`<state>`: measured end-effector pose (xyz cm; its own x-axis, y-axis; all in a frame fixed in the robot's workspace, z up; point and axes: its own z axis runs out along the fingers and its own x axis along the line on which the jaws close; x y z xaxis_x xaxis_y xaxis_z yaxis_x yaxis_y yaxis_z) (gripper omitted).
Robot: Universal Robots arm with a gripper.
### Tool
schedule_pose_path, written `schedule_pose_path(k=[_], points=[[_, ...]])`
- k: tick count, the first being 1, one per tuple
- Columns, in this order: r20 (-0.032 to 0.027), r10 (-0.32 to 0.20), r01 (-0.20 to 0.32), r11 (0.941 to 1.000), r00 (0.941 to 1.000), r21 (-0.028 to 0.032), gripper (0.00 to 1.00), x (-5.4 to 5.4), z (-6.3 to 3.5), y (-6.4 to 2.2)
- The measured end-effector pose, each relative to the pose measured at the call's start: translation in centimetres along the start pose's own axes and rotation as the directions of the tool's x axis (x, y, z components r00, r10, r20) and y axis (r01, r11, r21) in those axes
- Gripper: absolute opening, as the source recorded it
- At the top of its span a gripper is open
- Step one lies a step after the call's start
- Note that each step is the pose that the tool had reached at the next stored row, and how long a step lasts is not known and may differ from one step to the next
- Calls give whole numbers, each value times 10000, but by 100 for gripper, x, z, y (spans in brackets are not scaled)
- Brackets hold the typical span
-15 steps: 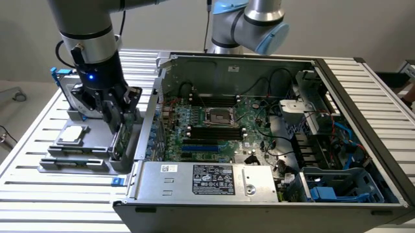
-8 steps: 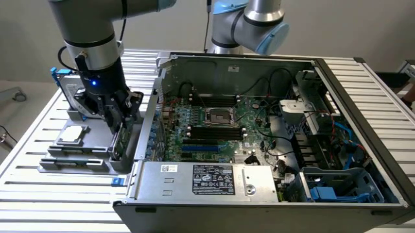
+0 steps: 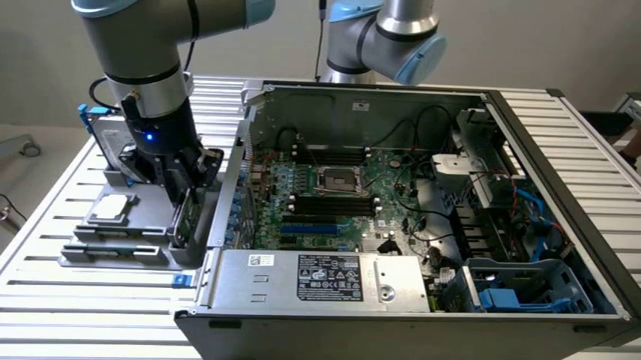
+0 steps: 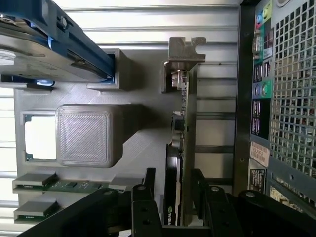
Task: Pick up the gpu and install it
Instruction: 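Pick up the gpu and move the gpu toward the slot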
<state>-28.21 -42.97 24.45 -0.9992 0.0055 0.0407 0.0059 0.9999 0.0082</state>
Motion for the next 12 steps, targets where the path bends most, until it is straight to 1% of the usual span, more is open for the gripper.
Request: schedule_pose_path(k=[2,3,9,12], points=[[63,-1,1,10000,10000,-1,42,-1,2,1],[79,-2,2,10000,10000,-3,42,-2,3,1],[90,2,-2,10000,10000,-5,42,10,3,7],[122,1,-1,10000,9999,-5,42,12,3,13]])
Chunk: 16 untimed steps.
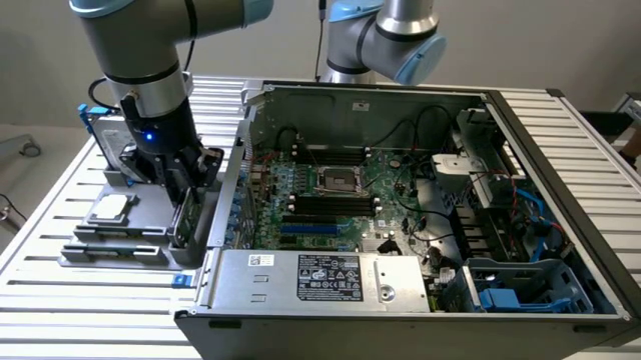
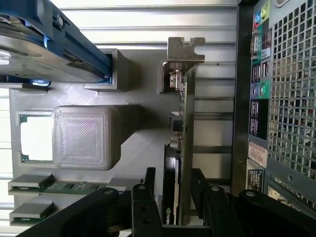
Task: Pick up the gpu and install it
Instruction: 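Pick up the gpu and move the gpu toward the slot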
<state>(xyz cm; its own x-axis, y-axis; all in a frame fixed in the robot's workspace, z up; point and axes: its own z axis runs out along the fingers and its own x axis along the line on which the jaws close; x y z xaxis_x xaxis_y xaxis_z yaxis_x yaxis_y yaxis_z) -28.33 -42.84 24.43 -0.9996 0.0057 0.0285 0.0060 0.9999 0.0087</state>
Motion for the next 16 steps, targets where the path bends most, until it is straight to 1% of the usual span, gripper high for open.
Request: schedule_pose_path(k=[4,10,16], points=[[56,-1,1,10000,10000,-3,42,8,1,10],[80,-2,2,10000,10000,-2,42,32,1,16],[124,-1,1,10000,9999,-2,42,33,4,16]])
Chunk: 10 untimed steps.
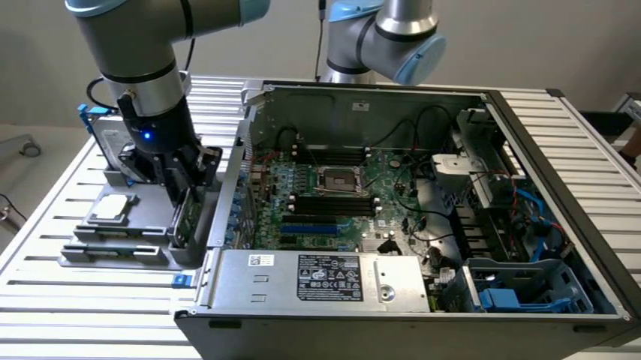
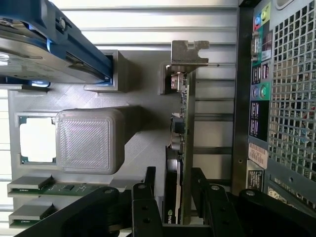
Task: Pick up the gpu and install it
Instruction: 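Pick up the gpu and move the gpu toward the slot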
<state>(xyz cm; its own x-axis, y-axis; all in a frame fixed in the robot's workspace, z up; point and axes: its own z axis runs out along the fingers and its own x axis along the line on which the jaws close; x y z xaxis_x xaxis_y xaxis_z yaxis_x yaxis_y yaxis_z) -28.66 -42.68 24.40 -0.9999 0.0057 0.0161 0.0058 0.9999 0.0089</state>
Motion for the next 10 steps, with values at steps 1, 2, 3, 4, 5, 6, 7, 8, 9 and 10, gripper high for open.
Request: schedule_pose_path(k=[1,2,3,4,5,6,7,8,9,10], points=[[10,0,0,10000,10000,0,42,0,1,0],[20,0,0,10000,10000,0,42,0,3,0],[27,0,0,10000,10000,0,40,0,3,0],[32,0,0,10000,10000,0,40,0,4,0],[34,0,0,10000,10000,0,33,0,4,0],[35,0,0,10000,10000,0,33,0,4,0],[35,0,0,10000,10000,0,33,0,4,0],[36,0,0,10000,10000,0,33,0,4,0],[36,0,0,10000,10000,0,33,0,4,0],[36,0,0,10000,10000,0,33,0,5,0]])
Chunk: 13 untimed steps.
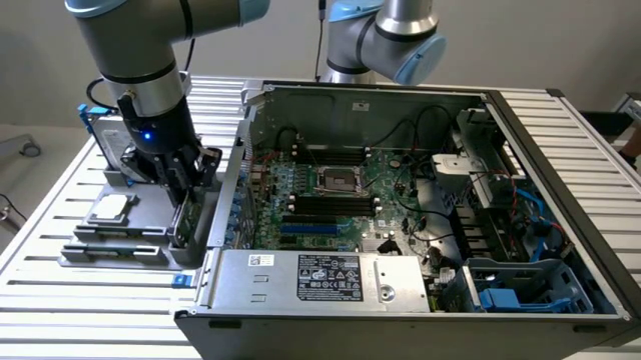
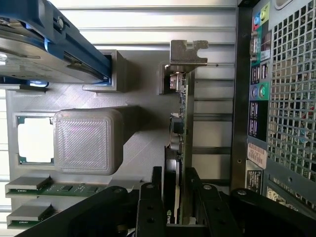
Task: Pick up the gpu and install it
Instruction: 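Pick up the gpu and move the gpu toward the slot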
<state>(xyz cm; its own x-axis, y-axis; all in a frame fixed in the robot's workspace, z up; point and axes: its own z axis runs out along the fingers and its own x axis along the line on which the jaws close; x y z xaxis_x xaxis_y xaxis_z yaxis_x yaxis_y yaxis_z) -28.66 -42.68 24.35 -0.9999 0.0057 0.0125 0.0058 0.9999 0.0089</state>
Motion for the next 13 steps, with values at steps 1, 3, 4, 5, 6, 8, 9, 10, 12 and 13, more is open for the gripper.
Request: schedule_pose_path(k=[1,3,4,5,6,8,9,10,12,13], points=[[0,0,0,10000,10000,0,33,0,0,0],[0,0,0,10000,10000,1,26,0,0,0],[0,0,0,10000,10000,1,26,0,0,0],[0,0,0,10000,10000,1,26,0,0,0],[-1,0,0,10000,10000,1,26,0,0,0],[-1,0,0,10000,10000,1,26,0,0,0],[-1,0,0,10000,10000,0,26,0,0,0],[-1,-1,1,10000,10000,1,26,0,0,0],[-1,0,0,10000,10000,0,26,0,0,0],[-1,0,0,10000,10000,1,26,0,0,0]])
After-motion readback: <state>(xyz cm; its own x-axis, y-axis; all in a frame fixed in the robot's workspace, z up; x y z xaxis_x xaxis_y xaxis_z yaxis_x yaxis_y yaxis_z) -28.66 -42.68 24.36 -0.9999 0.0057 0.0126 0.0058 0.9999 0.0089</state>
